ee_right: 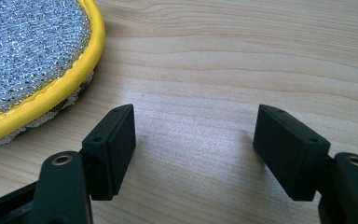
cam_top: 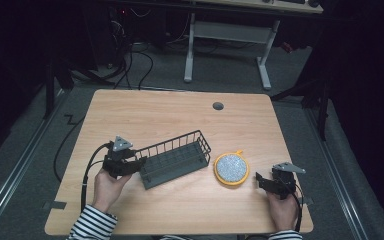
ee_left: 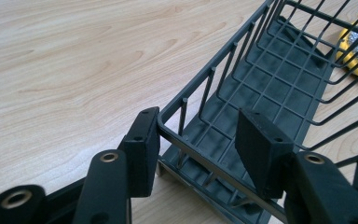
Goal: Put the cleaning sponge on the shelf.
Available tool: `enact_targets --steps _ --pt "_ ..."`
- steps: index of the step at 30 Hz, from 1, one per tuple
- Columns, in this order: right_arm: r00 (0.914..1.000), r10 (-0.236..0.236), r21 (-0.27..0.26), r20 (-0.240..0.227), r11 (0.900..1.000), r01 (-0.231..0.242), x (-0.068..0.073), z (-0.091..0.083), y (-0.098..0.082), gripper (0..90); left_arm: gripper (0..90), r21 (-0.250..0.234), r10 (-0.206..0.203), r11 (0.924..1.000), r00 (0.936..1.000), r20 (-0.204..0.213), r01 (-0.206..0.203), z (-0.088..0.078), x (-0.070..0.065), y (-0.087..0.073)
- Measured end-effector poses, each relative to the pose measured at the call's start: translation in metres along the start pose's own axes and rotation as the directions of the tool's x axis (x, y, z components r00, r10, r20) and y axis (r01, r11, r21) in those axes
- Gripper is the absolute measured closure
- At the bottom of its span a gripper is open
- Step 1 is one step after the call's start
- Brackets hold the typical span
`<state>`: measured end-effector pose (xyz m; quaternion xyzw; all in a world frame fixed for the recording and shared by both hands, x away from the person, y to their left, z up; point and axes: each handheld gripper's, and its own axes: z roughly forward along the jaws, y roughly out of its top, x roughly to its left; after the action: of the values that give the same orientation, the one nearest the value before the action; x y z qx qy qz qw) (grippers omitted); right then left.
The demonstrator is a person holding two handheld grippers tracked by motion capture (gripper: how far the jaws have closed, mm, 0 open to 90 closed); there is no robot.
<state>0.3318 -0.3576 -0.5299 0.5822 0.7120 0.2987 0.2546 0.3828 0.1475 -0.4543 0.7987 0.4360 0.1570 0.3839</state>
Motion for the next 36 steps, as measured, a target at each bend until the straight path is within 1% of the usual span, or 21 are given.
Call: enact_targets --steps 2,3,6,7,8,9,10,14,16,19,21,24,25,27,28,30,32,33,34,35,36 --pt "1.0000 0.000 0.000 0.000 1.000 0.000 0.000 0.000 0.000 29.8 50.8 0.002 0.001 1.0000 1.0000 -0.004 -0.001 0.000 -0.001 0.000" --pt "1.0000 0.000 0.000 0.000 1.000 0.000 0.000 0.000 0.000 29.7 50.2 0.008 -0.005 1.0000 1.0000 0.001 0.005 0.001 -0.001 0.000" --pt "1.0000 0.000 0.000 0.000 1.000 0.000 0.000 0.000 0.000 29.7 41.2 0.015 -0.014 0.9998 0.9999 0.009 0.014 0.002 -0.001 0.001" --pt "1.0000 0.001 0.000 0.000 1.000 -0.001 0.000 0.000 0.000 29.8 41.2 0.007 -0.021 0.9998 0.9998 0.008 0.020 0.001 0.000 0.001" --pt "1.0000 0.001 0.000 0.000 1.000 -0.001 0.000 0.000 0.000 29.8 36.9 -0.020 -0.038 0.9991 0.9992 0.014 0.038 -0.003 0.001 0.002" --pt "1.0000 0.001 0.000 0.000 1.000 -0.001 0.000 0.000 0.000 29.8 35.3 -0.020 -0.038 0.9991 0.9992 0.014 0.038 -0.003 0.001 0.002" --pt "1.0000 0.001 0.000 0.000 1.000 -0.001 0.000 0.000 0.000 29.7 34.3 -0.048 -0.054 0.9973 0.9984 0.017 0.055 -0.008 0.004 0.002" --pt "1.0000 0.001 0.001 0.001 1.000 -0.001 0.000 0.000 0.000 29.8 32.9 -0.070 -0.065 0.9954 0.9977 0.018 0.066 -0.015 0.009 0.001" --pt "1.0000 0.002 0.001 0.003 1.000 -0.002 0.001 0.000 0.000 29.8 32.7 -0.085 -0.071 0.9938 0.9974 0.010 0.072 -0.023 0.014 -0.001" --pt "1.0000 0.002 0.000 0.003 1.000 -0.002 0.001 0.000 0.000 29.9 32.8 -0.097 -0.076 0.9924 0.9971 0.001 0.076 -0.028 0.017 -0.003" --pt "1.0000 0.005 0.000 0.000 1.000 -0.005 0.000 0.000 0.000 30.0 33.3 -0.117 -0.075 0.9904 0.9972 0.000 0.074 -0.033 0.022 -0.006" --pt "1.0000 0.003 0.000 0.001 1.000 -0.003 0.000 0.000 0.000 29.9 34.4 -0.127 -0.076 0.9892 0.9968 -0.022 0.073 -0.039 0.029 -0.013" --pt "1.0000 0.003 0.000 0.001 1.000 -0.003 0.000 0.000 0.000 29.9 34.5 -0.127 -0.083 0.9887 0.9962 -0.026 0.079 -0.041 0.032 -0.016" --pt "1.0000 0.004 0.000 0.001 1.000 -0.004 0.000 0.000 0.000 30.2 34.7 -0.129 -0.115 0.9857 0.9927 -0.038 0.109 -0.042 0.041 -0.026" --pt "1.0000 0.004 0.000 0.001 1.000 -0.004 0.000 0.000 0.000 30.2 34.7 -0.129 -0.115 0.9857 0.9927 -0.038 0.109 -0.042 0.041 -0.026" --pt "1.0000 0.008 -0.003 -0.004 1.000 -0.008 -0.001 0.000 0.000 30.4 34.7 -0.129 -0.136 0.9834 0.9892 -0.056 0.128 -0.042 0.046 -0.034" --pt "0.9994 0.028 -0.007 -0.020 1.000 -0.028 -0.003 0.000 0.000 30.6 34.7 -0.122 -0.143 0.9836 0.9864 -0.080 0.133 -0.039 0.048 -0.042" --pt "0.9989 0.036 -0.012 -0.029 0.999 -0.036 -0.005 0.000 0.000 30.8 34.9 -0.115 -0.158 0.9824 0.9835 -0.089 0.147 -0.035 0.050 -0.050" --pt "0.9989 0.036 -0.012 -0.029 0.999 -0.036 -0.005 0.000 0.000 30.8 34.9 -0.115 -0.158 0.9824 0.9835 -0.089 0.147 -0.035 0.050 -0.050" --pt "0.9998 0.015 -0.004 -0.009 1.000 -0.015 -0.002 0.000 0.001 30.7 34.9 -0.114 -0.180 0.9790 0.9789 -0.096 0.169 -0.031 0.053 -0.058" --pt "1.0000 -0.001 -0.001 0.001 1.000 0.001 0.000 0.001 0.001 32.4 34.9 -0.111 -0.190 0.9777 0.9762 -0.105 0.178 -0.028 0.054 -0.062"
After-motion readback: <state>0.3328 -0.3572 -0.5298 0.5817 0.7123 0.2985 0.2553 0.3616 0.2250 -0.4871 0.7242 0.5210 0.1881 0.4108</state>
